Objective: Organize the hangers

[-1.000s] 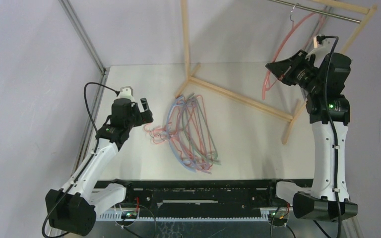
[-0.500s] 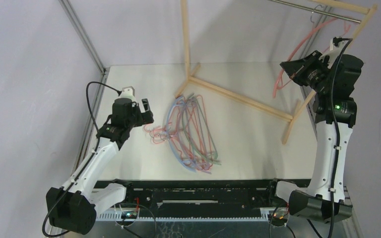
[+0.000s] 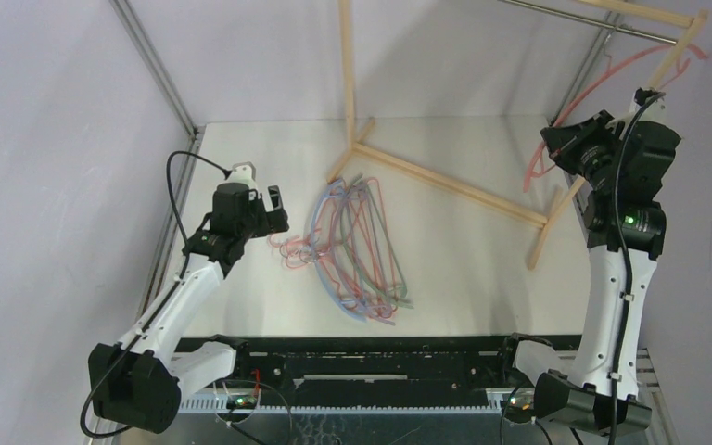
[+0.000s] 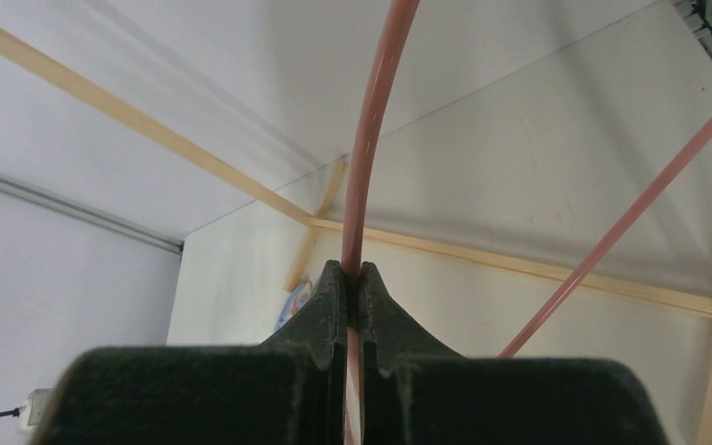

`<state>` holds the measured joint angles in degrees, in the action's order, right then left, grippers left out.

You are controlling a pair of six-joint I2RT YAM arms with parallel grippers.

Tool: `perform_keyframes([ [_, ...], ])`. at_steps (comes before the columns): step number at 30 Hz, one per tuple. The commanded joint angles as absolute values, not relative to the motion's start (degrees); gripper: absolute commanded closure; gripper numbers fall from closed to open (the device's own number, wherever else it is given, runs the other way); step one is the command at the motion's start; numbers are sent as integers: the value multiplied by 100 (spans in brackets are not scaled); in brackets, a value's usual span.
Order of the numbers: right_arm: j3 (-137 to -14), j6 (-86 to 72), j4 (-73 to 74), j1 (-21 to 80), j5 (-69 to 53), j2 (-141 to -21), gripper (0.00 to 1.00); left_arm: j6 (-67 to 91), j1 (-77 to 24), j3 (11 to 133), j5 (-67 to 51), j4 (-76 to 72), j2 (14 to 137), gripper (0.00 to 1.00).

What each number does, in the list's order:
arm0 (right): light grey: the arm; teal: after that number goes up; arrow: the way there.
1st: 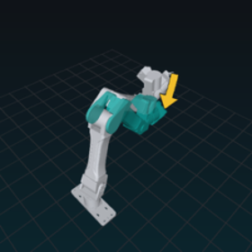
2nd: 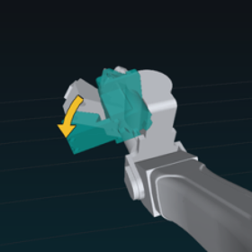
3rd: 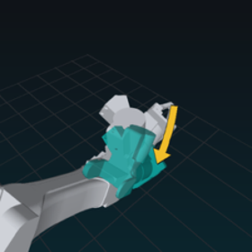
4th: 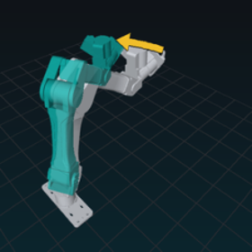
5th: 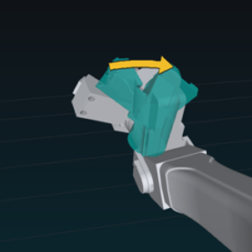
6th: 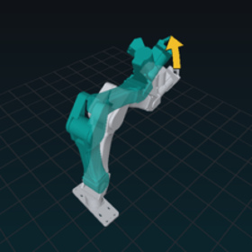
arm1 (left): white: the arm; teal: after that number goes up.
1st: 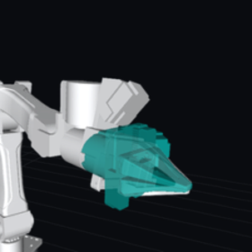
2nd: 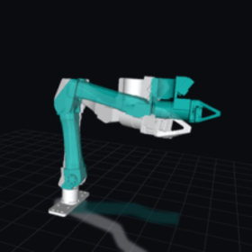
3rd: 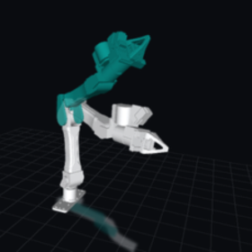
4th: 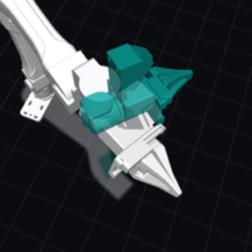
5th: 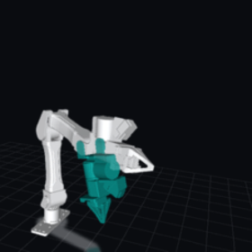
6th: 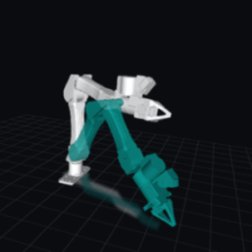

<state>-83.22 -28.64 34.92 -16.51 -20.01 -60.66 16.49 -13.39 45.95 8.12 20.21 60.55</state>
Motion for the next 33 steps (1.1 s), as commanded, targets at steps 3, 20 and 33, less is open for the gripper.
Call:
perform_keyframes([
  [3, -8043, -2723, 3636, -1705, -1580, -6021, 82, 1529, -1373, 4833, 707, 1785, 6047, 0],
  [20, -8975, -2204, 4072, -700, 356, -5336, 15, 1573, -1374, 4758, 784, 1593, 6117, 0],
  [33, -9027, -1977, 4919, -226, 1933, -4720, 0, 1794, -1374, 4706, 605, 1353, 6290, 0],
])
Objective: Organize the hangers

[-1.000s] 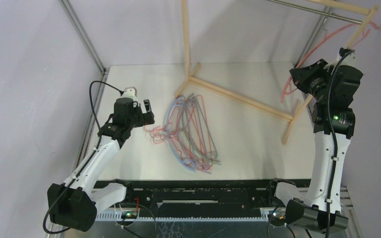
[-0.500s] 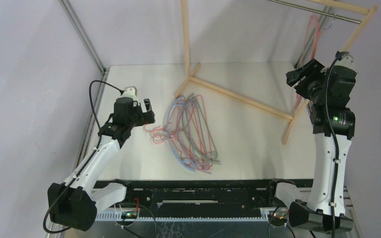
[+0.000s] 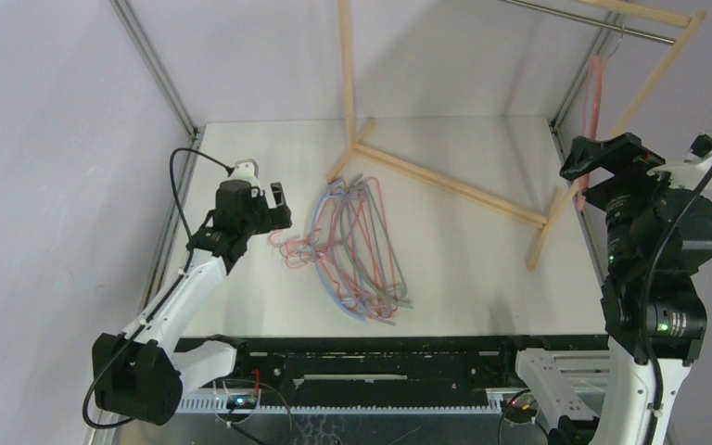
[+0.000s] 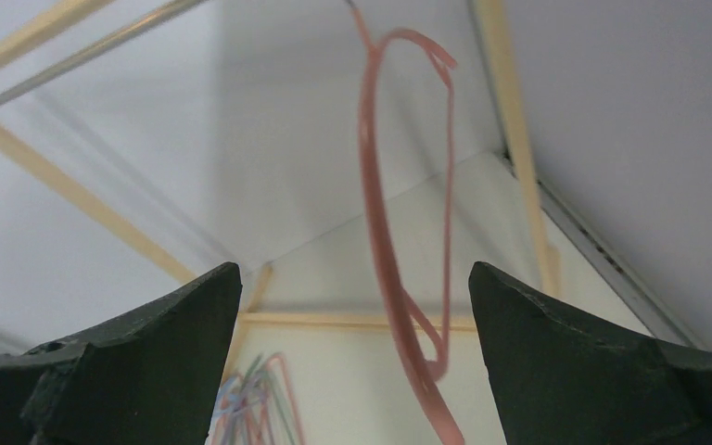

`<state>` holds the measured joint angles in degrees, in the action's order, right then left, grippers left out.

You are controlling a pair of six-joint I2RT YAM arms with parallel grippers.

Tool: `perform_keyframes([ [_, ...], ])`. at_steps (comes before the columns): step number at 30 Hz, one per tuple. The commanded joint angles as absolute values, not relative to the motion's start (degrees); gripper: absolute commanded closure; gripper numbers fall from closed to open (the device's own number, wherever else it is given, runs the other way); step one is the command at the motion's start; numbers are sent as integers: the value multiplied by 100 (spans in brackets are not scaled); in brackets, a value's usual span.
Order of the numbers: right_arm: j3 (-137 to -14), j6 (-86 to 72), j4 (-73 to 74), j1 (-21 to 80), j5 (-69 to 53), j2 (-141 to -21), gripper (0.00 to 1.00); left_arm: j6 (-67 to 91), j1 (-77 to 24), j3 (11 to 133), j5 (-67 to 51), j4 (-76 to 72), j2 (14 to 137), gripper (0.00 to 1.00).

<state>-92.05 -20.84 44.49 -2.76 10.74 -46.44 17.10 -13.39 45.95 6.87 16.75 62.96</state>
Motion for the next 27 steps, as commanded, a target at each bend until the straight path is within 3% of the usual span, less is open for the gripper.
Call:
perform_keyframes([
  [1, -9041, -1990, 4986, -206, 2123, -4685, 0, 1785, -1374, 4709, 613, 1354, 6280, 0],
  [6, -9120, -1865, 5180, -132, 2712, -4627, 0, 1803, -1374, 4665, 632, 1309, 6308, 0],
  [20, -9264, -2438, 5060, 257, 196, -4542, 0, 1940, -1377, 4566, 500, 1052, 6533, 0],
  [27, -9342, -2121, 4760, 1296, 617, -4974, 0, 1992, -1372, 4690, 450, 1004, 6663, 0],
])
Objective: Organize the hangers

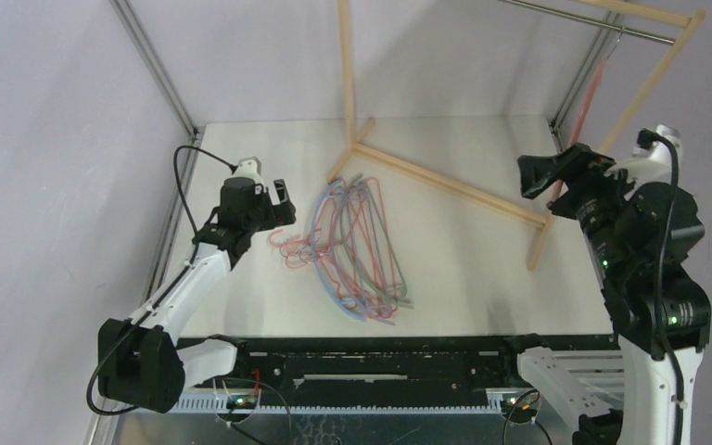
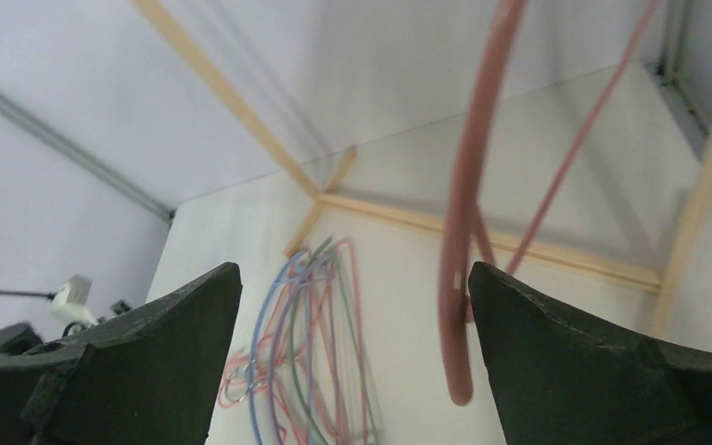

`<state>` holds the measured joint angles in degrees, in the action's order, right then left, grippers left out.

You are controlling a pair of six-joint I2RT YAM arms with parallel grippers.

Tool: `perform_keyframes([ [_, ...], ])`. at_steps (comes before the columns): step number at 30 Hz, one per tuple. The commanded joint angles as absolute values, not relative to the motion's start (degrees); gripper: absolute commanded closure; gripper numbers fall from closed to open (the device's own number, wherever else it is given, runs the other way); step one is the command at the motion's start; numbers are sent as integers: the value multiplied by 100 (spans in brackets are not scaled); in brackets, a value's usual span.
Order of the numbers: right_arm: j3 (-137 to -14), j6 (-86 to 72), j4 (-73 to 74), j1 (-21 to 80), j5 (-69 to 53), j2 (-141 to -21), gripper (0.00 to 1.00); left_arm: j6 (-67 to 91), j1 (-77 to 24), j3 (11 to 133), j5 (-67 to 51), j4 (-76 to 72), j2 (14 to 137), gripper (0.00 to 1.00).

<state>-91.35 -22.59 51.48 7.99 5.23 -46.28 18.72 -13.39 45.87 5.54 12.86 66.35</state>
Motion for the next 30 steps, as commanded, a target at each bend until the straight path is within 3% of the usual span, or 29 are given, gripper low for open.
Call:
perform_keyframes([
  [1, -9380, -2056, 4709, 1453, 703, -5079, 0, 1987, -1374, 4715, 446, 1010, 6661, 0],
  [12, -10322, -1039, 4430, 3915, 1996, -6923, 0, 1888, -1377, 4868, 479, 1059, 6783, 0],
  [16, -10485, -896, 4615, 4268, 2034, -7448, 0, 1818, -1378, 4839, 521, 1062, 6814, 0],
  [22, -10101, -1325, 4972, 4602, 1479, -7903, 1, 1813, -1376, 4697, 624, 999, 6814, 0],
  [30, -8463, -1078, 4664, 5821, 1668, -8177, 10, 1998, -1377, 4526, 713, 827, 6956, 0],
])
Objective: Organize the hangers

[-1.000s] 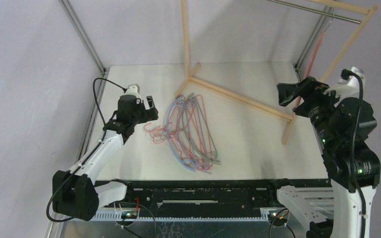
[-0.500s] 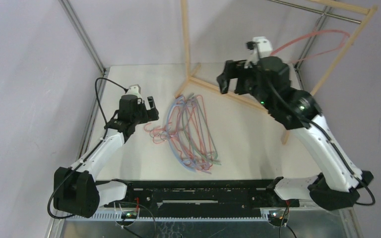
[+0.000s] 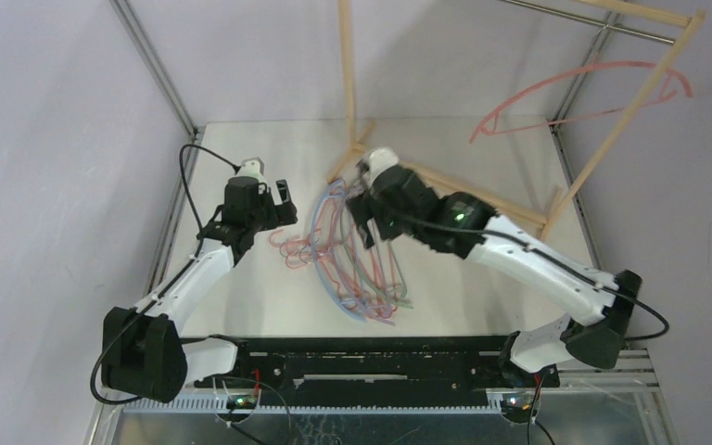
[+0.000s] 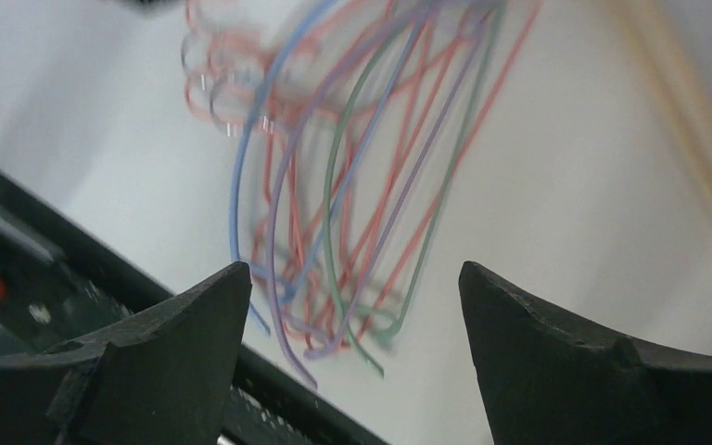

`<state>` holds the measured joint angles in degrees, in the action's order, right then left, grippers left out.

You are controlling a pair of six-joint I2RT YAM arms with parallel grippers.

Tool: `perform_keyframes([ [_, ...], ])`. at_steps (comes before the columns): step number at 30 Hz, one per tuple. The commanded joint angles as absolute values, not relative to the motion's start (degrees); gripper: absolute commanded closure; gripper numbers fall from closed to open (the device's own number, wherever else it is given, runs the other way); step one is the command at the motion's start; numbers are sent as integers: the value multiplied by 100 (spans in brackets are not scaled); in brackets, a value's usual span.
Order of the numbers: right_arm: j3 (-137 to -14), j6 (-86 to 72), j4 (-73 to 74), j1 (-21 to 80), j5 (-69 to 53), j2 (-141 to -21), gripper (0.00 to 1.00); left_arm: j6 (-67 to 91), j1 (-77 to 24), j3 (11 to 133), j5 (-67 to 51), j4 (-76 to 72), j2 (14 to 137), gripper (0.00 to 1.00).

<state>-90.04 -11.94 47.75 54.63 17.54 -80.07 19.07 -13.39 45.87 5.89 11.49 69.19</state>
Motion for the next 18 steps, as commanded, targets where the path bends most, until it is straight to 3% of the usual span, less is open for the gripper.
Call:
perform_keyframes([
  [1, -8289, -1073, 4607, 5886, 1536, -8219, 12, 2027, -1375, 4478, 725, 799, 6967, 0],
  [10, -7572, -1186, 3950, 6263, 688, -8809, 28, 2111, -1346, 4381, 782, 751, 7070, 0],
  [18, -7350, -1297, 3411, 6785, 649, -9526, 35, 2091, -1047, 4340, 609, 853, 6914, 0],
])
